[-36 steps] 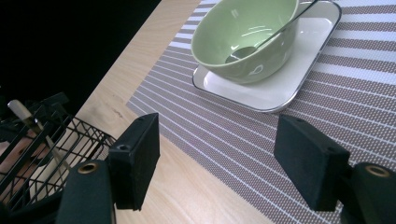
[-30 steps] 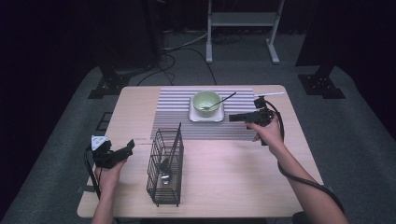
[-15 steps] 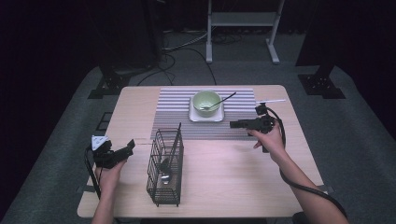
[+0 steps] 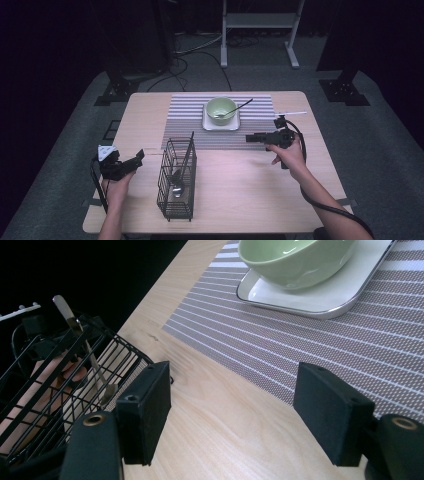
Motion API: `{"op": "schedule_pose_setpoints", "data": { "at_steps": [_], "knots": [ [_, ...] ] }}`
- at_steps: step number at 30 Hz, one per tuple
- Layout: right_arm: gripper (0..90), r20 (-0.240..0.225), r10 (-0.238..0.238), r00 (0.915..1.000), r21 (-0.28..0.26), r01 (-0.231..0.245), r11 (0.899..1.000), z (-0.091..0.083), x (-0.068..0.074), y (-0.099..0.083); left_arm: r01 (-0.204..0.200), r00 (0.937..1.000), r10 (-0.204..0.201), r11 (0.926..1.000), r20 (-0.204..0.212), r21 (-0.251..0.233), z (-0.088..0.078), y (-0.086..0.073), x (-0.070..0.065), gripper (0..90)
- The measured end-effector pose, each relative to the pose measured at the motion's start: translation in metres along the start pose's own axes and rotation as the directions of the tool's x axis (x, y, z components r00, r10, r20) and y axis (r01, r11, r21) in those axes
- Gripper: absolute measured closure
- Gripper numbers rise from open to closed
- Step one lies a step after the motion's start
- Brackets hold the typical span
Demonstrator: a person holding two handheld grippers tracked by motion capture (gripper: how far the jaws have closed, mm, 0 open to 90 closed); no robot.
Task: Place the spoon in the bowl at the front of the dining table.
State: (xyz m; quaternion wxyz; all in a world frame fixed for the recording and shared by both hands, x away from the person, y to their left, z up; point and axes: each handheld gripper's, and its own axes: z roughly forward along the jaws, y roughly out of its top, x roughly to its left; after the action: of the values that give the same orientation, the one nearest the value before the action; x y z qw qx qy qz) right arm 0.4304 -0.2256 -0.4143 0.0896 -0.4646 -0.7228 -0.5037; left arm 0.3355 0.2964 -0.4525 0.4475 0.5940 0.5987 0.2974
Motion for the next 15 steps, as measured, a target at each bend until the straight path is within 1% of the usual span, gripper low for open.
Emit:
{"op": "schedule_pose_setpoints", "data": {
  "at_steps": [4, 7, 13, 15],
  "knots": [
    [30.1, -0.007, 0.000, 1.0000, 0.004, 0.000, 1.000, -0.001, 0.001, -0.005, -0.003, 1.0000, 0.003, 1.0000, 0.001, 0.001, 0.000, 0.000, 0.000, 1.6],
    [30.2, -0.015, 0.000, 0.9999, -0.003, 0.000, 1.000, -0.004, 0.003, -0.007, -0.004, 1.0000, 0.004, 1.0000, 0.001, 0.002, 0.000, 0.000, -0.001, 1.6],
    [30.2, -0.028, -0.018, 0.9994, -0.014, 0.018, 1.000, -0.010, 0.009, -0.012, -0.005, 1.0000, 0.005, 1.0000, 0.001, 0.005, 0.001, 0.000, -0.001, 1.6],
    [30.3, -0.028, -0.031, 0.9991, -0.026, 0.030, 0.999, -0.013, 0.013, -0.016, -0.005, 1.0000, 0.005, 1.0000, 0.001, 0.003, 0.000, 0.000, -0.001, 1.6]
  ]
}}
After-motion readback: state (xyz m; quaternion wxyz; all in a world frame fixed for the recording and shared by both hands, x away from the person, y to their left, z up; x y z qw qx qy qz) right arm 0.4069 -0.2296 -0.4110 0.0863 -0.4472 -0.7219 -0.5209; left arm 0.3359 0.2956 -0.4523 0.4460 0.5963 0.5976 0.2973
